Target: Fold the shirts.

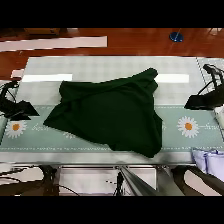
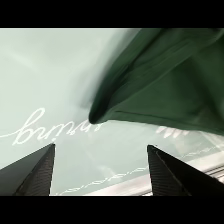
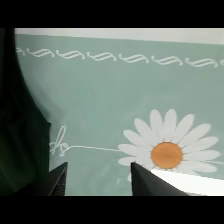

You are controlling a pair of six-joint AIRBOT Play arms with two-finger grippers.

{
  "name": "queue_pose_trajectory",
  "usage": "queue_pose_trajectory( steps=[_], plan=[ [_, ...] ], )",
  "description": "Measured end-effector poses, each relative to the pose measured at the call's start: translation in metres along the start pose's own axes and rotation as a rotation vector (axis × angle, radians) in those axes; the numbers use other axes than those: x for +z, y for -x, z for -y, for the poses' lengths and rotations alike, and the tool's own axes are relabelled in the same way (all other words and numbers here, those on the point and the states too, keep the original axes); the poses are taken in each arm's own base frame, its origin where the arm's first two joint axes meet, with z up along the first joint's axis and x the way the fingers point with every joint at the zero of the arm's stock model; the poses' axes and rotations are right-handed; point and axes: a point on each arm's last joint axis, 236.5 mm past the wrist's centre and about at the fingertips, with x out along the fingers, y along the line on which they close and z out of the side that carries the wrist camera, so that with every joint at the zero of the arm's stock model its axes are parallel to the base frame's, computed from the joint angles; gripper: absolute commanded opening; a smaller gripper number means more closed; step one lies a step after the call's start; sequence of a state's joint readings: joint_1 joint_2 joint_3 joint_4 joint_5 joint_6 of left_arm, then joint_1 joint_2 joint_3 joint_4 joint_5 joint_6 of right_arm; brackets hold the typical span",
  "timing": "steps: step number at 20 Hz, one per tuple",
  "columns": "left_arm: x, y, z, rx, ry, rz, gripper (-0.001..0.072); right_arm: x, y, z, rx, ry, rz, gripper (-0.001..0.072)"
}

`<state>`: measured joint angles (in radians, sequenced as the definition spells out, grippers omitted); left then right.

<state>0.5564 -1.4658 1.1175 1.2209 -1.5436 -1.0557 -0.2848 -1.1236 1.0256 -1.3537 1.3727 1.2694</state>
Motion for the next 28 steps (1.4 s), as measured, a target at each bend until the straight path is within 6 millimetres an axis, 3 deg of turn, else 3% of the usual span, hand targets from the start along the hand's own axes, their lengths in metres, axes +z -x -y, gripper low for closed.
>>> queue_pose_trajectory(
  steps=[12, 14, 15, 17, 18, 20, 22, 25, 28],
  plan=[
    [-0.003, -0.053, 0.015, -0.027, -0.091, -0.178, 0.0691, -0.006, -0.007, 0.000, 0.083, -0.026, 0.020, 0.0477],
    [-0.007, -0.061, 0.019, -0.042, -0.098, -0.219, 0.0595, -0.006, -0.007, -0.001, 0.087, -0.027, 0.021, 0.0477],
    [-0.010, -0.065, 0.021, -0.052, -0.100, -0.243, 0.0461, -0.006, -0.007, -0.002, 0.091, -0.028, 0.022, 0.0477],
    [-0.009, -0.076, 0.022, -0.055, -0.105, -0.266, 0.0072, -0.005, -0.006, -0.005, 0.104, -0.032, 0.027, 0.0477],
    [-0.009, -0.081, 0.022, -0.058, -0.107, -0.277, 0.0038, -0.004, -0.006, -0.007, 0.113, -0.034, 0.030, 0.0477],
    [-0.010, -0.085, 0.027, -0.076, -0.102, -0.298, 0.0037, -0.005, -0.006, -0.007, 0.116, -0.036, 0.027, 0.0530],
    [-0.012, -0.087, 0.028, -0.081, -0.098, -0.311, 0.0037, -0.010, -0.009, -0.002, 0.114, -0.053, 0.014, 0.0532],
    [-0.013, -0.087, 0.028, -0.080, -0.097, -0.318, 0.0037, -0.034, -0.024, 0.002, 0.162, -0.134, -0.043, 0.0532],
    [-0.012, -0.085, 0.027, -0.068, -0.103, -0.310, 0.0037, -0.066, -0.045, -0.014, 0.277, -0.210, -0.111, 0.0531]
  ],
)
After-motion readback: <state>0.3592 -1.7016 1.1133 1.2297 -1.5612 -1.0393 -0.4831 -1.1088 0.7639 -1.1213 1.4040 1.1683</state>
